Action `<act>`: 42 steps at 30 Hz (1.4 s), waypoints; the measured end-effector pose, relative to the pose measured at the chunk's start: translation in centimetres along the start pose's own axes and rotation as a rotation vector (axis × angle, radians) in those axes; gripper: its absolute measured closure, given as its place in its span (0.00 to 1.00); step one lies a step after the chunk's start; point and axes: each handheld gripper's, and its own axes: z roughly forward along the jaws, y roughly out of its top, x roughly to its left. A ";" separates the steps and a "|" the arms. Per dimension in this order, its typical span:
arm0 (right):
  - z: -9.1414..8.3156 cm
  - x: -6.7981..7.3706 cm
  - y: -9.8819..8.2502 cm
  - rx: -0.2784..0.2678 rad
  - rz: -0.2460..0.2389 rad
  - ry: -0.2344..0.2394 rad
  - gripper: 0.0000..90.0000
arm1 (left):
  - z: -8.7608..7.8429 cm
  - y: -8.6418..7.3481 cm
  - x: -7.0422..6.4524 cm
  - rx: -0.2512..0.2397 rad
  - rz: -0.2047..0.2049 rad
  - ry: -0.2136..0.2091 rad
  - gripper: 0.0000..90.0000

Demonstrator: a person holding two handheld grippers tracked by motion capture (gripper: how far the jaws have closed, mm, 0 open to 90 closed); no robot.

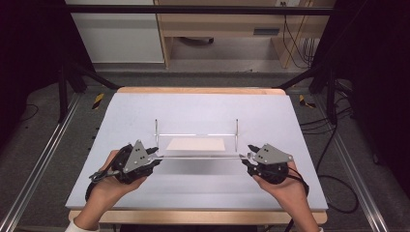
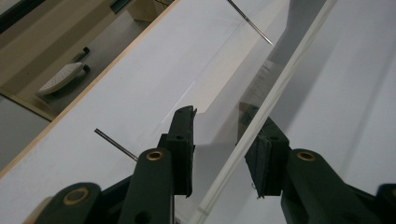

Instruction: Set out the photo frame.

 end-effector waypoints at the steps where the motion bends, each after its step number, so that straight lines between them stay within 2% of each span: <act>1: 0.1 0.0 0.0 -0.001 -0.001 0.003 0.63 | 0.0 0.0 0.0 0.000 0.000 0.000 0.71; 4: 0.1 0.0 0.2 -0.006 -0.014 -0.001 0.64 | 0.0 0.1 0.2 -0.003 -0.002 0.002 0.71; 20: 0.2 -1.1 1.7 0.001 0.005 -0.001 0.65 | 0.0 1.2 1.7 -0.006 -0.008 -0.010 0.70; 28: 1.0 -3.0 2.8 -0.029 0.050 0.005 0.64 | 0.4 2.6 3.6 -0.018 -0.009 -0.009 0.69; 29: 1.1 -3.2 3.0 -0.034 0.058 0.006 0.64 | 0.6 2.9 4.3 -0.023 -0.022 -0.020 0.68; 35: 1.7 -4.6 4.0 -0.049 0.086 0.009 0.65 | 1.1 3.9 6.5 -0.035 -0.030 -0.047 0.67; 37: 2.1 -5.1 4.3 -0.052 0.090 0.008 0.64 | 1.3 4.2 7.1 -0.044 -0.045 -0.060 0.67; 42: 3.0 -6.4 4.7 -0.084 0.116 0.013 0.62 | 1.8 4.9 8.3 -0.048 -0.047 -0.072 0.67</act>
